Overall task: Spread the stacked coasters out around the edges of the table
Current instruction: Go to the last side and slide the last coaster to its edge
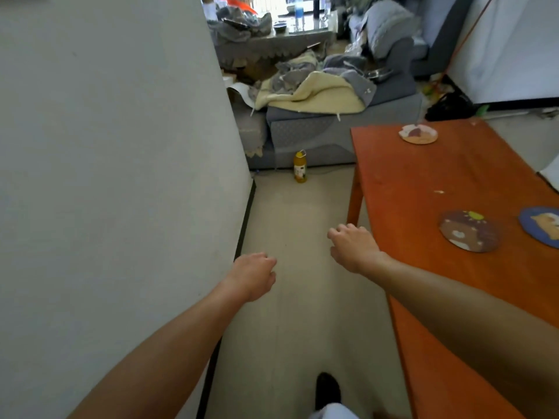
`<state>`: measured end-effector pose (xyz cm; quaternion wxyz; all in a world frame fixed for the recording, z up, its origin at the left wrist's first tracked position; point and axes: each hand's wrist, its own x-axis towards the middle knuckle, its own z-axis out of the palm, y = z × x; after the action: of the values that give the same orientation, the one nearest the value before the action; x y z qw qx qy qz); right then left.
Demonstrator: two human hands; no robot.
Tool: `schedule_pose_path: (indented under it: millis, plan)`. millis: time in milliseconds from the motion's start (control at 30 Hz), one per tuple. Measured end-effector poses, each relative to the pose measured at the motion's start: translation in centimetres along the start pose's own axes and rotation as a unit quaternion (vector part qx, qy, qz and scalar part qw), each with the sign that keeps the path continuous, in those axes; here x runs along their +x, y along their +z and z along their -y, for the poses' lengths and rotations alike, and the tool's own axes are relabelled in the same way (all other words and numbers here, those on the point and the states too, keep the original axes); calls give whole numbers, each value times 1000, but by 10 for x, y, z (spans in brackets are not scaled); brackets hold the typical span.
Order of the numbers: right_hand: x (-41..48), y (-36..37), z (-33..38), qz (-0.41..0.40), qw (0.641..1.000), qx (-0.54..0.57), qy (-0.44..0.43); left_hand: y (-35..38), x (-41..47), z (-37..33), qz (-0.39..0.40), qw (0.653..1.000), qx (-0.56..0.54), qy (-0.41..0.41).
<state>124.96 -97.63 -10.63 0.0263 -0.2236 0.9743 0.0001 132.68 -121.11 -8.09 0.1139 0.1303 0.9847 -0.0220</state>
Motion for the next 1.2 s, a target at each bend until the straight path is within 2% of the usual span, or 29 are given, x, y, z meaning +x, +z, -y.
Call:
schedule_pose_path:
  millis: [233, 400, 733, 1000, 1200]
  plan:
    - [90, 5, -57, -3, 997, 18, 77, -28, 131, 25, -18, 998, 10, 61]
    - [133, 7, -107, 0, 992, 30, 121, -49, 220, 18, -10, 994, 4, 112]
    - [124, 26, -231, 45, 955, 15, 294, -68, 379, -47, 24, 958, 16, 286]
    - [92, 53, -299, 86, 876, 66, 471, -63, 501, -113, 41, 893, 48, 446]
    - [74, 73, -287, 109, 781, 152, 595, -49, 560, -165, 84, 828, 89, 547]
